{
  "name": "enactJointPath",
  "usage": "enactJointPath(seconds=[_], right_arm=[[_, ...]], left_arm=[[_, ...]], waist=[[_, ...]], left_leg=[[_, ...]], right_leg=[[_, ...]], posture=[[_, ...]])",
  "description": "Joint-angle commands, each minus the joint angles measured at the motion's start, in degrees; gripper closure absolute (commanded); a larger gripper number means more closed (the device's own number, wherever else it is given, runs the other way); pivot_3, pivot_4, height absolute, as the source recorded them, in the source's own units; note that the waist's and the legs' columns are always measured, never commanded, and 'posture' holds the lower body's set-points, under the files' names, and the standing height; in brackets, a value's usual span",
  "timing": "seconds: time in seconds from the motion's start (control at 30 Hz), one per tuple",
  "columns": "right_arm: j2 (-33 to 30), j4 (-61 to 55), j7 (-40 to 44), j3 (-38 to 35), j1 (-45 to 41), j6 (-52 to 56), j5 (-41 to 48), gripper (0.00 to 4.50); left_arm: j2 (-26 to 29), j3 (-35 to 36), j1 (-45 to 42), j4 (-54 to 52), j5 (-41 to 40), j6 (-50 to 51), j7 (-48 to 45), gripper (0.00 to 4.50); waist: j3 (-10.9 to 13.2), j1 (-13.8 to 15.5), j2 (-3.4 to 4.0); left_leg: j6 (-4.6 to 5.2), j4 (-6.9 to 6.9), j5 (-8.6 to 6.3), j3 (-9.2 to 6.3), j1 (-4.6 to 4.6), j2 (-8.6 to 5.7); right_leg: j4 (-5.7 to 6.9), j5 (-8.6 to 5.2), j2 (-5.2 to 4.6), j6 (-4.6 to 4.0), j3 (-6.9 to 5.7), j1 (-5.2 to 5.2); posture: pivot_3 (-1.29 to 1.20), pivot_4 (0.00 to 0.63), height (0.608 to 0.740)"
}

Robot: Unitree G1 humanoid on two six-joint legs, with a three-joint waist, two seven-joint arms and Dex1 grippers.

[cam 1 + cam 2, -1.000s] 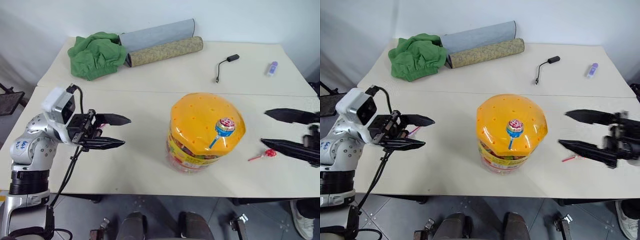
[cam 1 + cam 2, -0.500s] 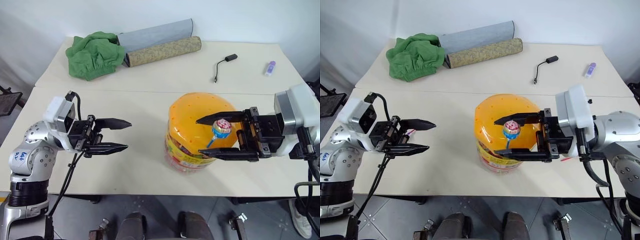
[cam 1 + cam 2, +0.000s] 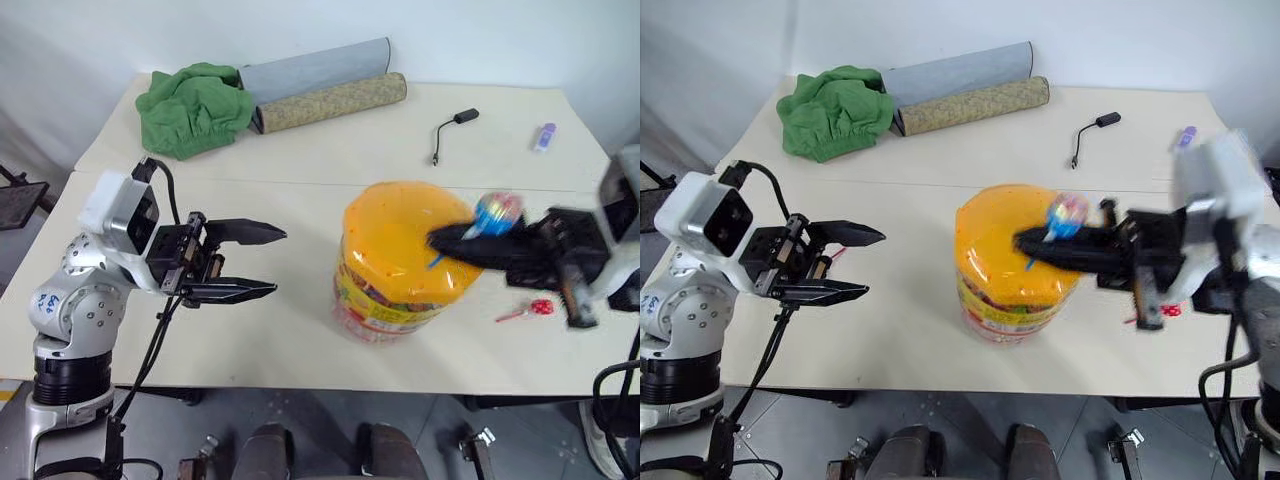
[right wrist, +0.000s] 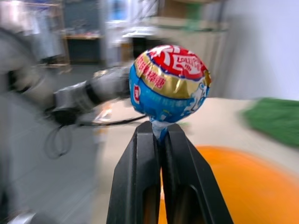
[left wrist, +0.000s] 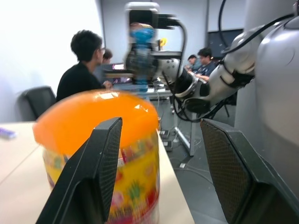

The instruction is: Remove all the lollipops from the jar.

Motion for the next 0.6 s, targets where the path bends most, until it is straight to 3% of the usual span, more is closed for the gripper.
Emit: enactJointPath(seconds=[0.03, 0.1, 0.27, 0.37, 0.47, 0.6], right_arm=[[-5.08, 3.17, -6.95, -12.91, 2.6, 5.97, 11.37, 4.48], [-7.19, 5.48, -6.05, -18.27, 6.63, 8.19, 8.77, 4.48], [-11.22, 15.64, 4.32, -25.03, 24.7, 4.6, -14.55, 4.48], [-11.29, 21.19, 3.51, -21.86, 32.48, -1.3, -28.37, 4.48], [-12.1, 25.33, 0.31, -17.1, 36.33, -6.3, -40.19, 4.48], [-10.18, 31.07, -0.81, -10.95, 35.03, -10.07, -46.78, 4.48]], left_arm=[[-0.45, -0.57, -2.25, -2.37, -2.09, 0.73, 0.56, 1.66], [-0.14, -1.59, -2.63, -2.82, -1.72, 0.91, -0.27, 1.66], [2.73, -7.39, -4.12, -1.44, 5.92, -2.52, -6.64, 1.66], [5.26, -11.09, -4.49, -0.11, 11.5, -4.93, -9.99, 1.66], [5.04, -11.44, -4.53, 0.18, 11.08, -4.21, -9.64, 1.66], [4.52, -10.37, -3.95, -0.98, 8.33, -1.36, -8.12, 1.66]], waist=[[0.0, -0.01, 0.0], [0.0, -0.11, 0.0], [-0.01, 0.12, -0.01], [-0.02, -0.04, 0.02], [-0.02, -0.18, 0.03], [-0.03, -0.43, 0.09]], left_leg=[[0.01, -0.01, 0.0, 0.0, -0.01, -0.01], [0.01, -0.08, 0.0, 0.0, 0.0, -0.01], [0.01, -0.12, -0.01, 0.46, -0.02, -0.03], [0.04, -0.11, 0.0, 0.66, -0.01, -0.04], [0.04, -0.14, 0.0, 0.73, 0.01, 0.0], [0.02, -0.15, 0.01, 0.81, 0.03, 0.05]], right_leg=[[0.0, 0.0, -0.02, 0.0, -0.01, 0.0], [-0.02, 0.0, -0.01, 0.0, -0.05, 0.01], [-0.14, 0.0, 0.05, 0.0, -0.08, 0.05], [-0.2, 0.0, 0.05, 0.0, 0.04, 0.01], [-0.2, -0.01, 0.09, 0.0, 0.07, -0.04], [-0.19, -0.01, 0.1, -0.01, 0.14, -0.1]], posture=[[0.0, 0.15, 0.74], [0.0, 0.15, 0.74], [0.0, 0.15, 0.74], [0.0, 0.15, 0.74], [0.0, 0.15, 0.74], [0.0, 0.15, 0.74]])
